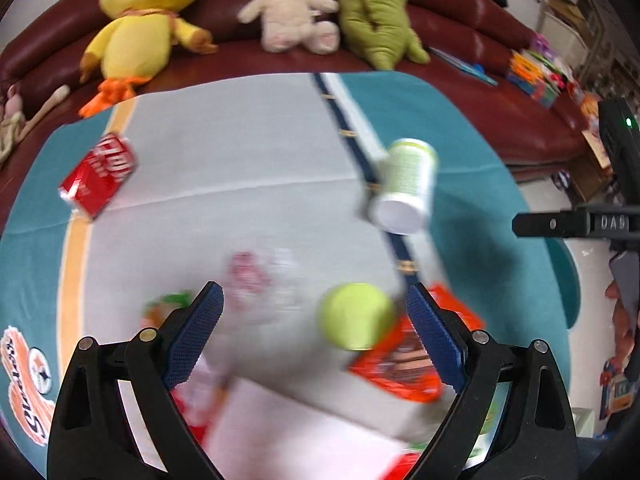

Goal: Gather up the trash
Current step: 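Grasp the white pill bottle with the right tool, then close the left tool on the red cola can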

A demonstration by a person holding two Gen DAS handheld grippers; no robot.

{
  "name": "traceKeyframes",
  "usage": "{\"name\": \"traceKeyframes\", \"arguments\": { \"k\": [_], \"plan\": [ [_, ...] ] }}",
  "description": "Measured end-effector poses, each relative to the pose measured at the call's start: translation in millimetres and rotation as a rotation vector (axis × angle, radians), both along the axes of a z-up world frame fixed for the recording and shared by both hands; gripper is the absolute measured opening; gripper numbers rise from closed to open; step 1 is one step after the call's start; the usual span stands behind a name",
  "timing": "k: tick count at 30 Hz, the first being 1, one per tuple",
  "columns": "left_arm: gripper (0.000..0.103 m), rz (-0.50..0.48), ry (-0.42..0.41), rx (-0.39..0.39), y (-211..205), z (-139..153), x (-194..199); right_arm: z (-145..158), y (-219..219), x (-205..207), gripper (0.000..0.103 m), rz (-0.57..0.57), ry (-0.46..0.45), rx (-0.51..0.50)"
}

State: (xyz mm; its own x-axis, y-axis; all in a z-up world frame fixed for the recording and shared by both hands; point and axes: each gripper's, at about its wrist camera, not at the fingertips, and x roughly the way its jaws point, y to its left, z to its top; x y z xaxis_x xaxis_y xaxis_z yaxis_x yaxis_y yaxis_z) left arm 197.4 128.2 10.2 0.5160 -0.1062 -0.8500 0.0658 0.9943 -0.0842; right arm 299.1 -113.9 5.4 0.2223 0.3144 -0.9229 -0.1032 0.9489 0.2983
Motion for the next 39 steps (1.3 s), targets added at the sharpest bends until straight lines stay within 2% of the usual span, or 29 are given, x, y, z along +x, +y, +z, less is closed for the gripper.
{"name": "traceKeyframes", "arguments": {
  "k": [7,14,15,16,18,24,31,36,38,39],
  "plan": [
    [0.093,0.062,-0.003,0.015,60,-8,13,-19,58,48,0.082,0.023,0.050,-0.013],
    [0.093,0.087,-0.008,0.034,97,-12,30,-39,84,70,0.081,0.024,0.073,-0.014],
    [0.093,0.088,-0.010,0.041,104,-11,33,-41,87,71,0.070,0.028,0.073,-0.015],
    [0.093,0.089,-0.012,0.048,109,-10,35,-44,93,73,0.064,0.041,0.076,-0.016],
    [0.093,0.093,-0.025,0.064,120,-5,40,-43,106,73,0.056,0.079,0.058,-0.034],
    [0.093,0.128,-0.070,0.135,165,10,66,-28,166,77,0.052,0.245,0.009,-0.061],
    [0.093,0.135,-0.021,0.147,202,-4,110,-26,198,83,0.052,0.342,0.011,-0.057],
    [0.092,0.124,0.038,0.146,208,-32,132,-26,197,81,0.052,0.379,0.009,-0.051],
    [0.085,0.126,0.053,0.141,210,-41,137,-26,192,80,0.052,0.381,0.008,-0.044],
    [0.073,0.127,0.064,0.133,210,-46,139,-27,190,81,0.052,0.378,0.008,-0.040]
  ]
}}
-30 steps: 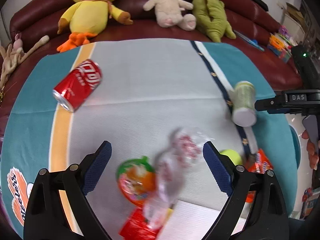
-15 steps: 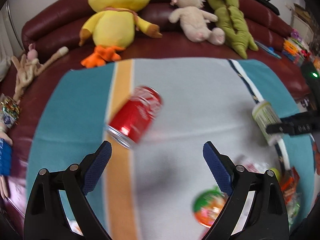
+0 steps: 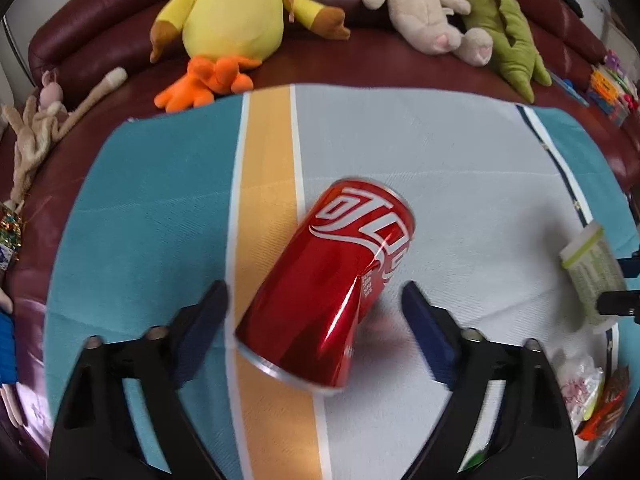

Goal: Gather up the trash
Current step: 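Close the left tool on the red cola can, then carry the can and pill bottle to the bin and open both tools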

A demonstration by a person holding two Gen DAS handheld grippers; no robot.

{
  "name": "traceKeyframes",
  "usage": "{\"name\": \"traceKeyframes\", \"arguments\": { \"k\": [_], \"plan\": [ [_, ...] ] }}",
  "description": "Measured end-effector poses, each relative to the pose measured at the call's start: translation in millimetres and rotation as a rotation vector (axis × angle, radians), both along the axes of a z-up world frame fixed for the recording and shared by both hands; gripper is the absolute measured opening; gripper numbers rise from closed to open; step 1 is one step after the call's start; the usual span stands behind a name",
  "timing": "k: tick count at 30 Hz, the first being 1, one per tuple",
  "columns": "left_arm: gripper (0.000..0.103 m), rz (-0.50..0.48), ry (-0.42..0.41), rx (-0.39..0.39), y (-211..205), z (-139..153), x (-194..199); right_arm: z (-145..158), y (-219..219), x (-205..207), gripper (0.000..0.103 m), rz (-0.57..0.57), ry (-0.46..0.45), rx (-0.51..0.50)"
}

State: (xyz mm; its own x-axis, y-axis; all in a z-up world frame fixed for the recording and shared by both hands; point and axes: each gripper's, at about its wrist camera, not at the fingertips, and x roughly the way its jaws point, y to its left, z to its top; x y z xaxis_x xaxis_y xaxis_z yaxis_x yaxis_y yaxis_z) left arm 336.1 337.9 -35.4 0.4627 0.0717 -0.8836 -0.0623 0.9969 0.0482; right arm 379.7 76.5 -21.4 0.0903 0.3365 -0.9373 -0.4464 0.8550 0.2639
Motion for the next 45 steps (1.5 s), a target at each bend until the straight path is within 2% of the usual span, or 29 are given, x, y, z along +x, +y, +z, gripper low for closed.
{"name": "traceKeyframes", "arguments": {
  "k": [1,3,10,19,22,28,35,45],
  "plan": [
    [0.065,0.002,0.008,-0.011,-1,-4,1,-1,-2,0,0.052,-0.002,0.000,0.002],
    [0.057,0.002,-0.007,-0.011,-6,-5,-2,-3,-4,2,0.051,-0.006,-0.002,0.002],
    [0.057,0.019,-0.026,0.009,-29,-3,-17,-8,-19,-1,0.051,-0.041,-0.005,-0.004],
    [0.057,-0.008,-0.046,-0.042,-84,15,-60,2,-54,-29,0.050,-0.090,-0.019,-0.002],
    [0.057,-0.026,-0.045,-0.040,-106,20,-77,9,-65,-43,0.050,-0.094,-0.029,0.003],
    [0.057,-0.063,-0.083,-0.047,-151,49,-113,31,-95,-74,0.048,-0.113,-0.062,0.029],
    [0.057,-0.166,-0.110,-0.047,-222,73,-152,44,-149,-113,0.047,-0.153,-0.091,0.074],
    [0.057,-0.334,-0.100,-0.062,-335,84,-174,55,-272,-151,0.047,-0.299,-0.114,0.138]
  ]
}}
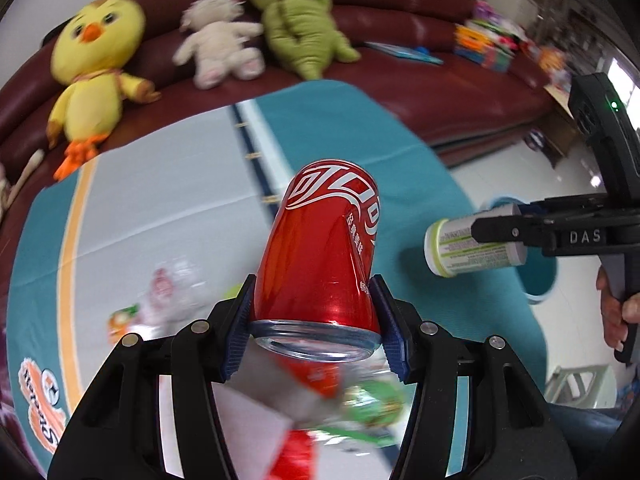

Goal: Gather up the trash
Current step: 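Carry the can and pill bottle to the bin and open both tools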

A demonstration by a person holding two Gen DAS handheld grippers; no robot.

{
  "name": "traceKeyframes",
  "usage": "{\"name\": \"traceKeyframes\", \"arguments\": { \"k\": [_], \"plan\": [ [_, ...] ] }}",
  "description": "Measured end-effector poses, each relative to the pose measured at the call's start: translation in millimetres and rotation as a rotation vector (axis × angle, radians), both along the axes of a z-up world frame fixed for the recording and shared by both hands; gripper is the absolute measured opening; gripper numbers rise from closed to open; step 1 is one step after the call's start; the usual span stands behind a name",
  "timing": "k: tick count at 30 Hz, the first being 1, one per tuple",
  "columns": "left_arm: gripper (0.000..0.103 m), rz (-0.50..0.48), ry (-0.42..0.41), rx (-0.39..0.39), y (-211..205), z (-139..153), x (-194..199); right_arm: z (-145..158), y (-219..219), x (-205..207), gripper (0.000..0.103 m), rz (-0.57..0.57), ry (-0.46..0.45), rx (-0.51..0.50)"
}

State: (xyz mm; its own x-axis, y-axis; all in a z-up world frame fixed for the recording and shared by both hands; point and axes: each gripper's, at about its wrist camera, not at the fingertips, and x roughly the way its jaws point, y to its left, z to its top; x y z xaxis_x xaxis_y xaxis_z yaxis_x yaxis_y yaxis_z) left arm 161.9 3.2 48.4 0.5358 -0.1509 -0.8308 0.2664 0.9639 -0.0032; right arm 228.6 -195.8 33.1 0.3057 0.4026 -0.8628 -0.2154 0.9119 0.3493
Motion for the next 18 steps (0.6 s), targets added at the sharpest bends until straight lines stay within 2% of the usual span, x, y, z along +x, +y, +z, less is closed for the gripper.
{"name": "traceKeyframes", "arguments": {
  "k": [7,9,10,14,18],
  "plan": [
    [0.057,-0.157,0.015,-0.008,-103,-3,3,10,-123,-29,0.047,-0.180,-0.033,0.015],
    [0.057,-0.216,0.026,-0.017,-141,-8,4,9,-139,-32,0.047,-0.205,-0.033,0.012],
    [0.057,-0.235,0.029,-0.016,-153,-10,4,7,-160,-38,0.047,-0.242,-0.033,0.005],
    [0.057,-0.322,0.083,-0.013,-219,-33,8,-8,-220,-52,0.047,-0.342,-0.004,-0.016],
    [0.057,-0.376,0.142,0.004,-266,-58,12,-31,-255,-59,0.047,-0.394,0.038,-0.029]
  ]
}}
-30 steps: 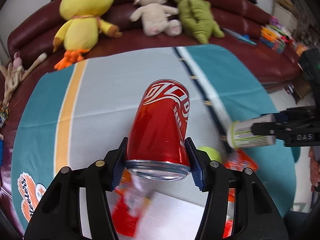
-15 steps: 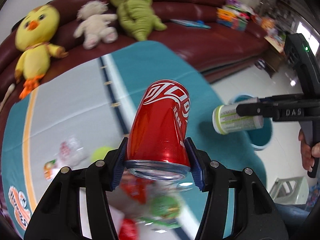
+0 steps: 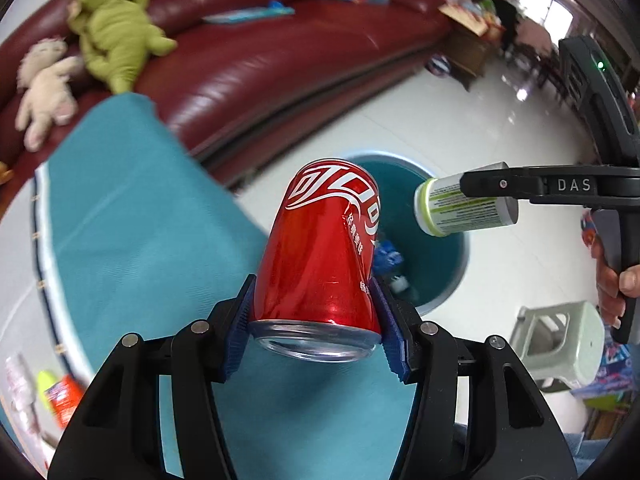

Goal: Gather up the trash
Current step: 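Carry the can and pill bottle to the bin and open both tools, then move both open tools from the bin back over the table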

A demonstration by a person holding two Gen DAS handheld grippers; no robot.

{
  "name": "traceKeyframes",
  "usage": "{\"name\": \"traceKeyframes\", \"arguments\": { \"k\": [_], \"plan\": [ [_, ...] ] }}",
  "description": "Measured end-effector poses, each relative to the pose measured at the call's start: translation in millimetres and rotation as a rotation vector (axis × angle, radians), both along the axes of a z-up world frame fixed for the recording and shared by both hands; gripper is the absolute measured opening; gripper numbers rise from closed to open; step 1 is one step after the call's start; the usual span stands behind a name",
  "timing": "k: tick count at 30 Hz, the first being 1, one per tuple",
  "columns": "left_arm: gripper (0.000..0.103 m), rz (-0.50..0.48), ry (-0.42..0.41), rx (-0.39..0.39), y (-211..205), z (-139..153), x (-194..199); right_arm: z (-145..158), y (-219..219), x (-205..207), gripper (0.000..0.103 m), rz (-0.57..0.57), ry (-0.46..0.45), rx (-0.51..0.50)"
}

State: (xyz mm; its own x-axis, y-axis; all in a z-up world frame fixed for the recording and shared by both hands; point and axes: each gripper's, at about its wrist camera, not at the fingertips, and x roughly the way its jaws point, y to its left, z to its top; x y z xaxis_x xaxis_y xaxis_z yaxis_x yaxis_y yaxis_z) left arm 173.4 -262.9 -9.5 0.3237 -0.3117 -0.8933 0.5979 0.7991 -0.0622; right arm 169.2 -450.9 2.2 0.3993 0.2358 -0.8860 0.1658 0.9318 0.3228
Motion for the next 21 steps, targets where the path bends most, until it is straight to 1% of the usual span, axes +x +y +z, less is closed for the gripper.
{"name": "traceKeyframes", "arguments": {
  "k": [3,7,10,11,13,14,17,19,20,21],
  "plan": [
    [0.057,-0.038,0.047,0.016,-28,-19,1,-17,-20,-1,0.047,-0.027,0.032,0.007],
    [0.058,-0.061,0.101,0.035,-49,-39,4,-38,-33,1,0.048,-0.027,0.085,0.029],
    [0.059,-0.059,0.127,0.054,-60,-51,8,-47,-34,3,0.053,-0.032,0.114,0.050],
    [0.060,-0.054,0.135,0.058,-63,-54,10,-51,-36,4,0.057,-0.036,0.119,0.057],
    [0.066,-0.046,0.142,0.059,-63,-57,14,-53,-38,6,0.059,-0.043,0.117,0.057],
    [0.067,-0.041,0.140,0.057,-67,-58,12,-53,-40,6,0.061,-0.049,0.116,0.058],
    [0.068,-0.026,0.144,0.047,-58,-57,12,-54,-43,5,0.069,-0.063,0.114,0.056],
    [0.069,-0.011,0.143,0.042,-52,-57,11,-54,-45,5,0.071,-0.073,0.114,0.049],
    [0.069,-0.001,0.145,0.039,-48,-56,11,-54,-45,5,0.074,-0.076,0.115,0.049],
    [0.069,0.009,0.148,0.036,-46,-56,11,-53,-46,4,0.074,-0.082,0.118,0.051]
  ]
}}
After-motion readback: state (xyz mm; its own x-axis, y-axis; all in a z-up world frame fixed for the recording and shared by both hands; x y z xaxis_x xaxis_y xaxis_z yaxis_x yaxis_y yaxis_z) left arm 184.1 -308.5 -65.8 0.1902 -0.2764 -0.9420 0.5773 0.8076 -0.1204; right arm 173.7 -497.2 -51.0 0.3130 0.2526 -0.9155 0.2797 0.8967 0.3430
